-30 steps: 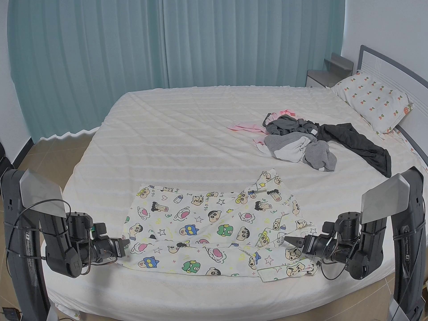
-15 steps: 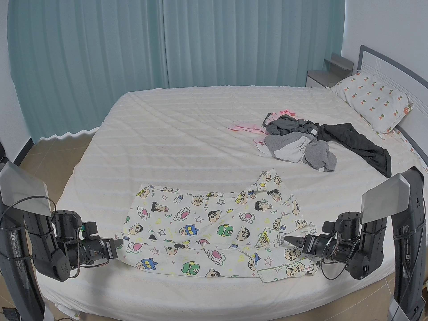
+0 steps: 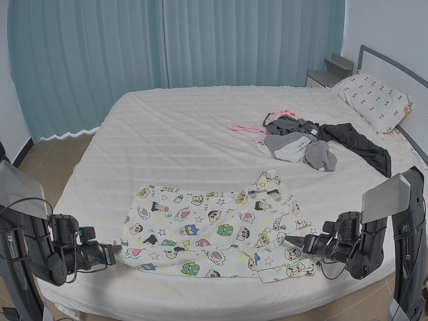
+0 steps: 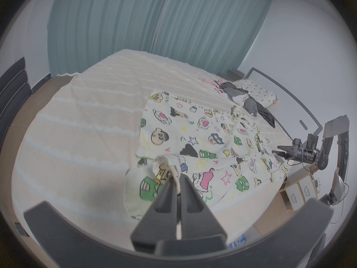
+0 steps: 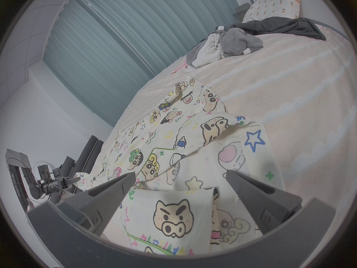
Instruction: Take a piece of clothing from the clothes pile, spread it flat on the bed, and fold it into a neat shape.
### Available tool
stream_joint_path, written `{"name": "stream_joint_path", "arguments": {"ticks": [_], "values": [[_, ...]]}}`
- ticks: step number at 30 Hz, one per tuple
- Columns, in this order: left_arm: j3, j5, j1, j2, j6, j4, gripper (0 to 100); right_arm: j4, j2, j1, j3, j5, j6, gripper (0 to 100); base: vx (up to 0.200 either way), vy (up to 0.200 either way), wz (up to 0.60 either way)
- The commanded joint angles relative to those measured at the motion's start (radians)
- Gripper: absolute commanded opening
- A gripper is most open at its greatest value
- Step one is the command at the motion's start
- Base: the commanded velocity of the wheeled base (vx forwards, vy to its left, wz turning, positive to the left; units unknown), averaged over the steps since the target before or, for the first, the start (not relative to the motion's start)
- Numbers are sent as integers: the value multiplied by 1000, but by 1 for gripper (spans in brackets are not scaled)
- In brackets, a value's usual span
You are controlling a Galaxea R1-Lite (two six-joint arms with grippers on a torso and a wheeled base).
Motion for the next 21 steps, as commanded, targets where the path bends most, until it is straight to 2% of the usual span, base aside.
{"name": "stream_joint_path", "arguments": {"ticks": [1,4,8,12,17,21], "values": [[-73,24,-1,54,-4,1,0,-10,-1,-1,0,0,0,100,0,0,0],[-119,70,-2,92,-24,1,0,-12,-1,1,0,0,0,100,0,0,0],[-174,82,-13,134,-81,1,0,-12,-1,1,-1,0,0,100,0,0,0],[-200,105,-25,169,-84,1,0,-10,-1,1,-1,0,3,100,0,0,0],[-229,108,-48,201,-84,1,0,-10,2,2,-13,-54,6,100,0,0,0],[-243,108,-50,212,-84,8,0,-10,-16,-4,0,-52,9,100,0,0,0]]}}
